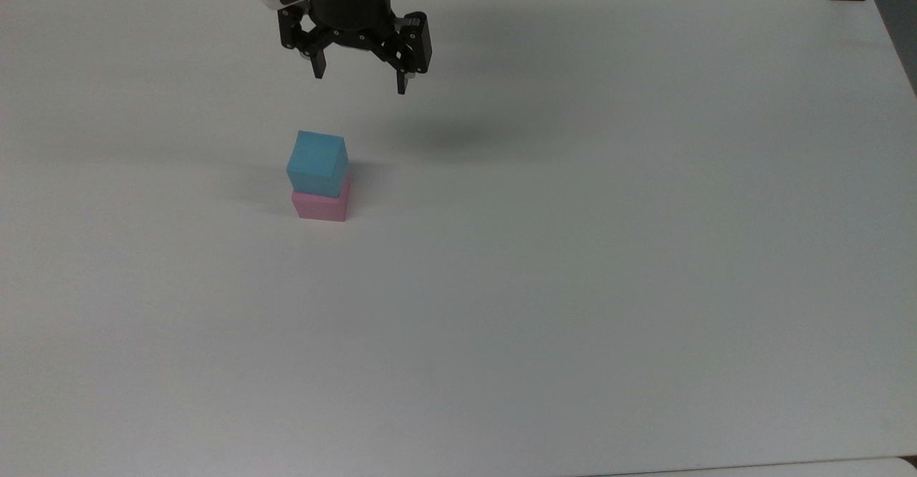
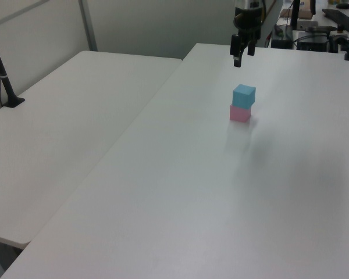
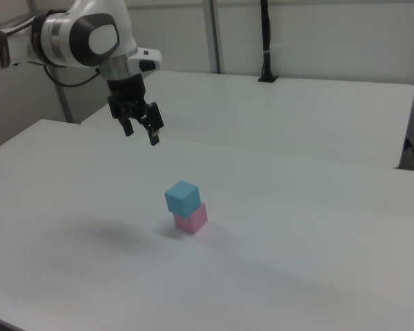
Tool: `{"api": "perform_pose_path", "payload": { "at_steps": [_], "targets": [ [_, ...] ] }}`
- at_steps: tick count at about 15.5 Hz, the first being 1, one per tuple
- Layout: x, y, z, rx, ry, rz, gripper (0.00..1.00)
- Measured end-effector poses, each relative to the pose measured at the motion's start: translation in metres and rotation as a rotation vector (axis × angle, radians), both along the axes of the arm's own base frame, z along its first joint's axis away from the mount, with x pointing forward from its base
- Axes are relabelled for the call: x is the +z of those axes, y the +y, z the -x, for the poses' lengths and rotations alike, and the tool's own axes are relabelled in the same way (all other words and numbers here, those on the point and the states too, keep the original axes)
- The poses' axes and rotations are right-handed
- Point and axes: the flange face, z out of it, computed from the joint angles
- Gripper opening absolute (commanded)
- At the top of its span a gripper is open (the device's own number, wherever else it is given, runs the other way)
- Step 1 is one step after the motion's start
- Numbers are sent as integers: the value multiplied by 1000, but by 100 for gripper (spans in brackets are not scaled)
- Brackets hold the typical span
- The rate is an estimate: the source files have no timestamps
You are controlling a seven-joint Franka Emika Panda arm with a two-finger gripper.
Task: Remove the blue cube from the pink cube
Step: 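Lower the open gripper down onto the light-blue cube atop the pink cube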
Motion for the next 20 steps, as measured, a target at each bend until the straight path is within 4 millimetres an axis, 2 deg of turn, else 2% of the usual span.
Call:
{"api": "perform_pose_path", "payload": {
  "at_steps": [1, 5, 11, 15, 16, 20],
  "targets": [
    [6, 0, 2, -1, -9, -1, 100],
    [4, -10, 4, 0, 6, 1, 100],
    [2, -13, 3, 3, 12, 2, 100],
    [-28, -53, -3, 34, 63, 3, 100],
    [-48, -61, -10, 35, 78, 3, 100],
    [-108, -65, -25, 41, 107, 19, 100]
  ]
}}
